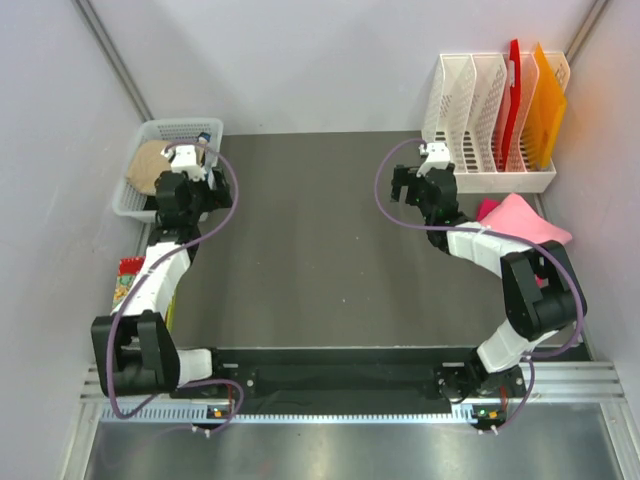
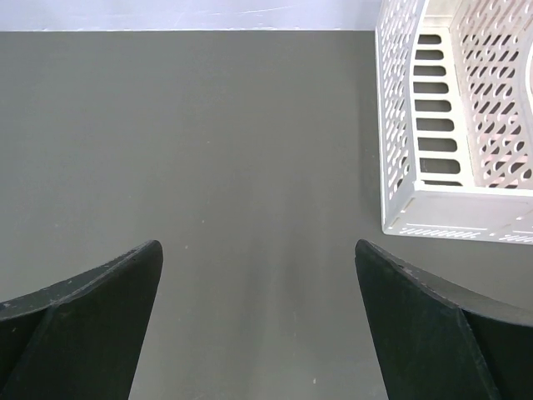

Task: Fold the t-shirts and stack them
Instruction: Grab the tshirt from the pile

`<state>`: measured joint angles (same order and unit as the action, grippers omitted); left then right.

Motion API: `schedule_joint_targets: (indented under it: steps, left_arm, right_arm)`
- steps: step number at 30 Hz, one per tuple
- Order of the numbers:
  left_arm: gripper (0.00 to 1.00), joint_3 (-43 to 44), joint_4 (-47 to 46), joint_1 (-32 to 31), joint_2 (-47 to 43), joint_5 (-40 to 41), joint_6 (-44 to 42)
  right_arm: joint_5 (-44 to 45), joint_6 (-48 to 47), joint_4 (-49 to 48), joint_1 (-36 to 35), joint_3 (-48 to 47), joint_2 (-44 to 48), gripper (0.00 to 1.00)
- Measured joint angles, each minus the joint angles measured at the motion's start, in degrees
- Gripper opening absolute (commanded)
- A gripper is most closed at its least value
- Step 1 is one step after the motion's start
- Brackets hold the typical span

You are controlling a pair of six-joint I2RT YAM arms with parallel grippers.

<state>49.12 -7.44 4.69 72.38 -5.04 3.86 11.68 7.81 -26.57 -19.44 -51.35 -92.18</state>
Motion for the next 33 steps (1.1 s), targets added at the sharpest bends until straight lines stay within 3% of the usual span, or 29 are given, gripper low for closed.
schedule_joint_targets:
  steps: [4, 12, 22, 33]
  left_arm:
    - [0.86, 5.0, -1.0, -1.4, 6.7, 3.8, 0.4]
    - [0.83, 31.4, 3.7, -1.2, 24.9, 17.7, 3.6]
    - [0.76, 52.7, 13.9, 2.0, 42.9, 25.8, 9.9]
    - [0.77, 54.8, 21.0, 4.8, 50.0, 29.2, 9.9]
  right_arm:
    - [-0.4, 0.2, -0.1, 0.0, 0.1, 0.0, 0.99]
    - [-1.6, 0.3, -0.6, 0.0, 1.6, 0.2, 0.97]
    - [-2.6, 0.2, -0.9, 0.0, 1.9, 0.2, 0.96]
    - [-2.8, -0.1, -0.4, 0.0, 1.8, 0.1, 0.96]
